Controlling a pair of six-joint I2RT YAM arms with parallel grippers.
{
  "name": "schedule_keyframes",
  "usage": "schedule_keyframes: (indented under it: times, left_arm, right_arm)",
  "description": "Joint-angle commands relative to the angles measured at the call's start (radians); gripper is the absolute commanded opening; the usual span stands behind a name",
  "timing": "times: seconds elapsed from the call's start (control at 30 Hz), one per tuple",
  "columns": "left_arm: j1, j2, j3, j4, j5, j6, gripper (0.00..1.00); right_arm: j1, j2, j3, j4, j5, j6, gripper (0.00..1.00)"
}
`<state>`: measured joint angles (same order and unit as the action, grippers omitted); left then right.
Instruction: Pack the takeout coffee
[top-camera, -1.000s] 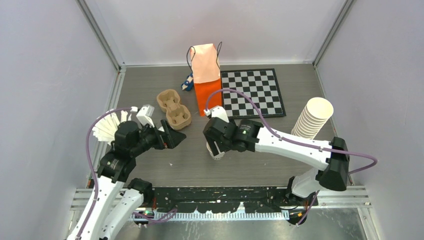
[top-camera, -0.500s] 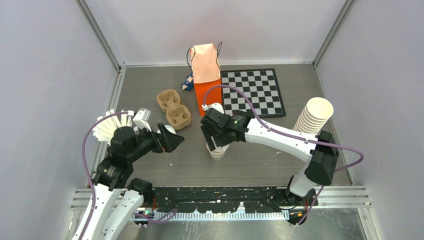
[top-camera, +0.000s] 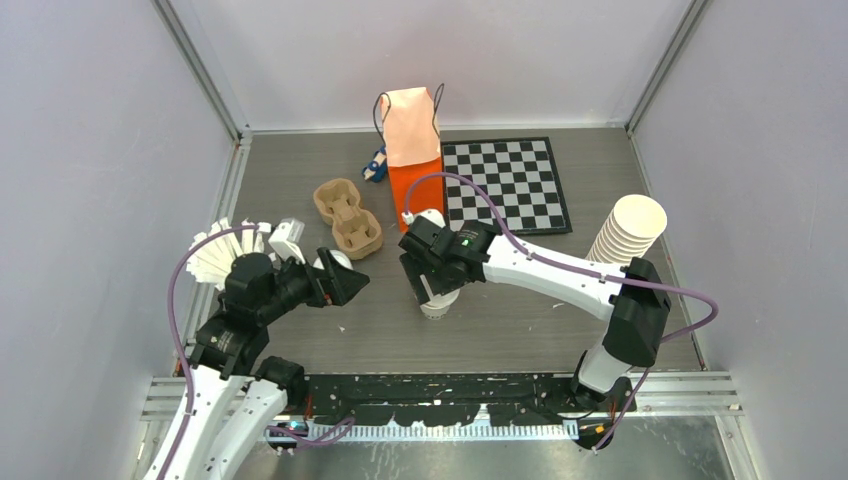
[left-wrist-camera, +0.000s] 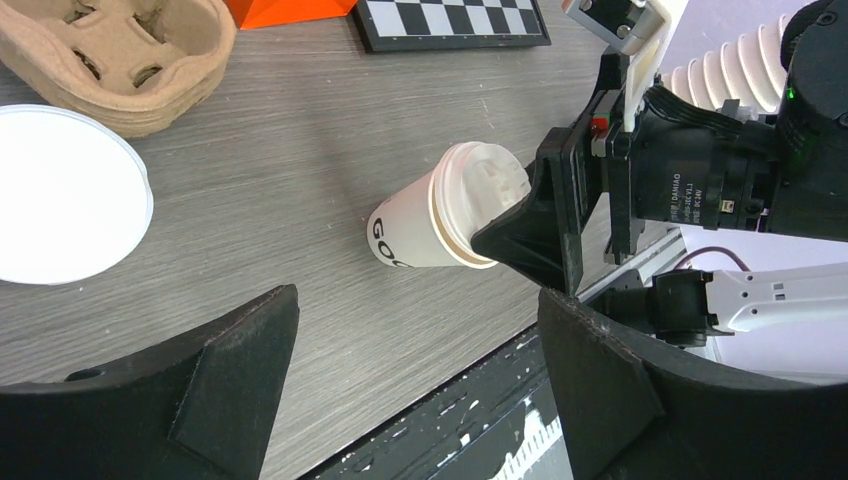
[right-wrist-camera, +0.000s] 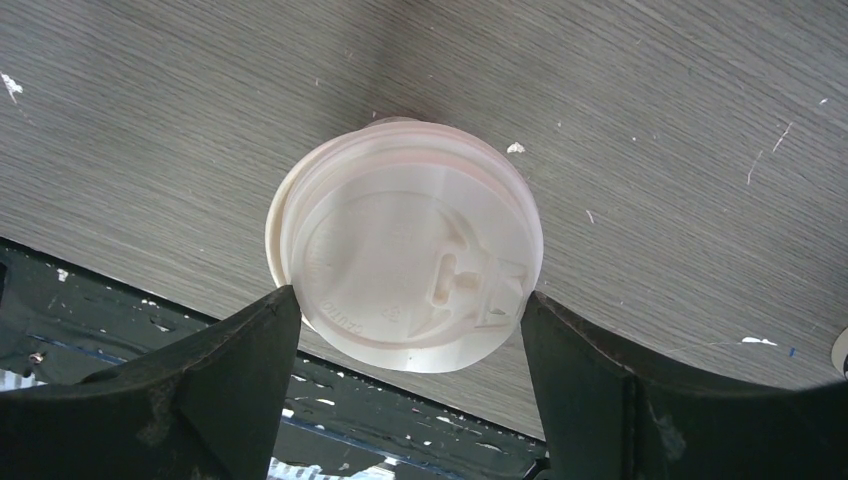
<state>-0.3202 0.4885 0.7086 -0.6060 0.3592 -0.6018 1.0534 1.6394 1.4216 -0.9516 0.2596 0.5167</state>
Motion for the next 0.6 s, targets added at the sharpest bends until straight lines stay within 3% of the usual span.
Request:
schedule_keyframes:
  times: [0.0,0.33,0.57]
  left_arm:
    - [0.003,-0.008,0.002,0.024,0.012,-0.004,0.91]
    - [0.003,-0.002,0.004,0.013,0.014,0.003,0.90]
    - [0.003,-0.001,0.001,0.016,0.023,-0.002,0.90]
  right_arm:
    - [-0.005,-0.018,0.037,-0.001,-0.011,-0.013,0.84]
    - [-0.004,-0.048,0.017,0.024,-0.043,-0.012,0.90]
    - [-0.004,-0.061,0.007,0.060,-0.091,-0.018,0.79]
